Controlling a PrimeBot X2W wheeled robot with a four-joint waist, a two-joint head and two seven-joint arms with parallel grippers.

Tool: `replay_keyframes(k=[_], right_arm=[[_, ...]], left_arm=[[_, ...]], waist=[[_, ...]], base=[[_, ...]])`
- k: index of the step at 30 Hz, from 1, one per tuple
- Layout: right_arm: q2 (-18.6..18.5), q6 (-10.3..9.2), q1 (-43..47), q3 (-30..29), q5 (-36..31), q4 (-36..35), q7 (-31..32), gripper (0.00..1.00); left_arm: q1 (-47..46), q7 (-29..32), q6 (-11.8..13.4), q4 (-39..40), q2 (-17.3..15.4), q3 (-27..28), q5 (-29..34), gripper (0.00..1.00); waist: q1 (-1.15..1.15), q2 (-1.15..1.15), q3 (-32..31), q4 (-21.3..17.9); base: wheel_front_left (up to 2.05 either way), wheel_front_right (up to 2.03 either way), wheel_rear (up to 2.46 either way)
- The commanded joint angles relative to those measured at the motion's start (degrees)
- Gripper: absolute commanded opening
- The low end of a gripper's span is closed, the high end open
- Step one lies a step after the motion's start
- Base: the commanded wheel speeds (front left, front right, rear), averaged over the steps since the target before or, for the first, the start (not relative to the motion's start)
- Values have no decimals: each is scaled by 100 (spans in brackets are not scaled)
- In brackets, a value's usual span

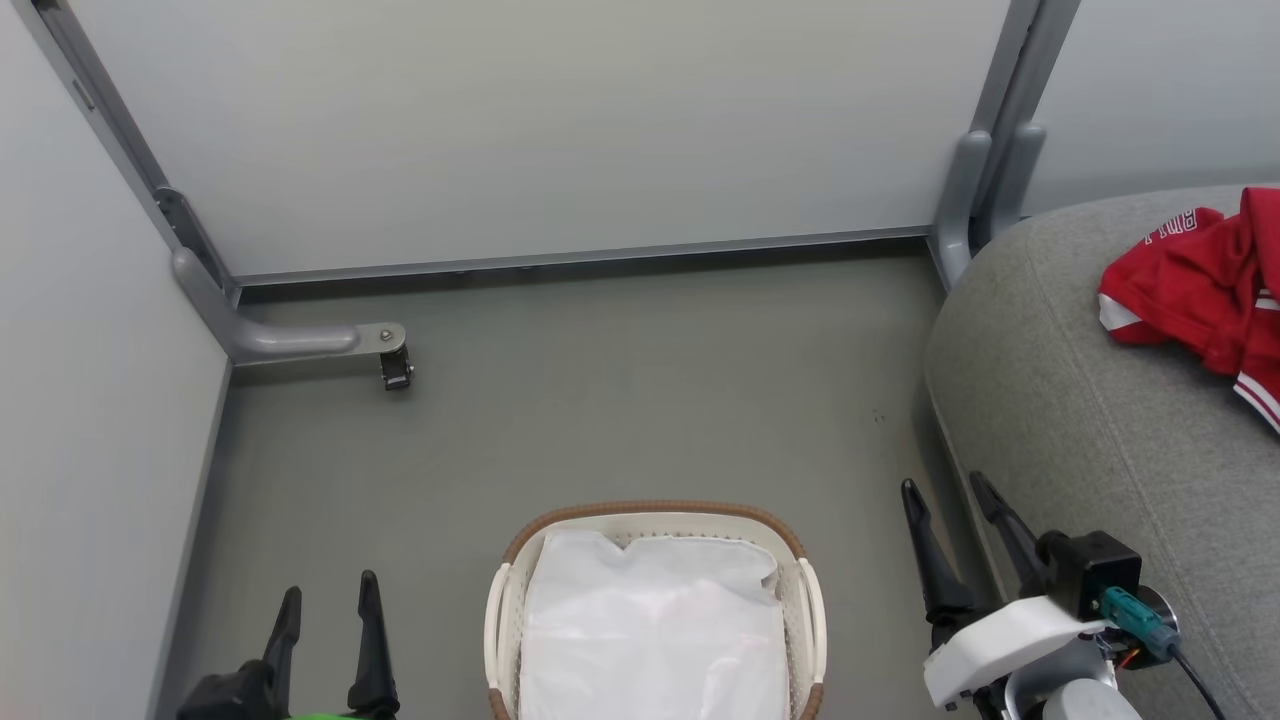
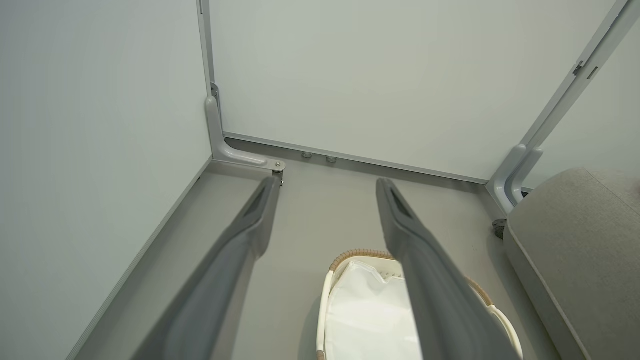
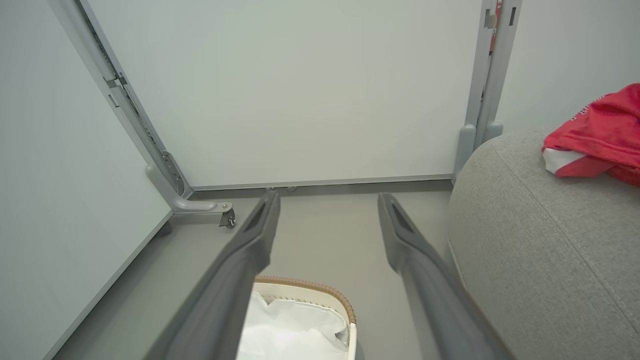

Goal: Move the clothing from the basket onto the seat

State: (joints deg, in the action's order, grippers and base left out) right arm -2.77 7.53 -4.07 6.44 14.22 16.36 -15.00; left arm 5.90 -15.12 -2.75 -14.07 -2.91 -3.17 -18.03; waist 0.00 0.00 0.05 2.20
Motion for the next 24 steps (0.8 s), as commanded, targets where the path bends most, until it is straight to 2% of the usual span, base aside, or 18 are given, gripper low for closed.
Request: replay_keyframes(k=[1,2,3,7,24], right_arm=[[-23,-8,-1,7,-3,-3,-27,100],[-23,-8,1,10,-3,-1,-27,100],[0,0,1,1,2,-2,0,0],[23,0,66,1,58,133,18,0],[-46,-1,-3,-213,1842,40,431,0]], left_arm=[[-65,-4,21,52,-1,42,-56,100],[-59,-4,18,61,-2,44,-88,100],[-4,1,8,68,2,20,-56,0],[14,21,7,-108,15,0,-111,0],[-274,498,-103,-80,11,221,-1729,0]], waist=[[0,0,-3,3],[0,0,-4,3],[0,0,-4,3],[0,0,-4,2],[0,0,-2,-28]], base=[[0,0,0],[0,0,0],[0,0,0],[0,0,0],[0,0,0]])
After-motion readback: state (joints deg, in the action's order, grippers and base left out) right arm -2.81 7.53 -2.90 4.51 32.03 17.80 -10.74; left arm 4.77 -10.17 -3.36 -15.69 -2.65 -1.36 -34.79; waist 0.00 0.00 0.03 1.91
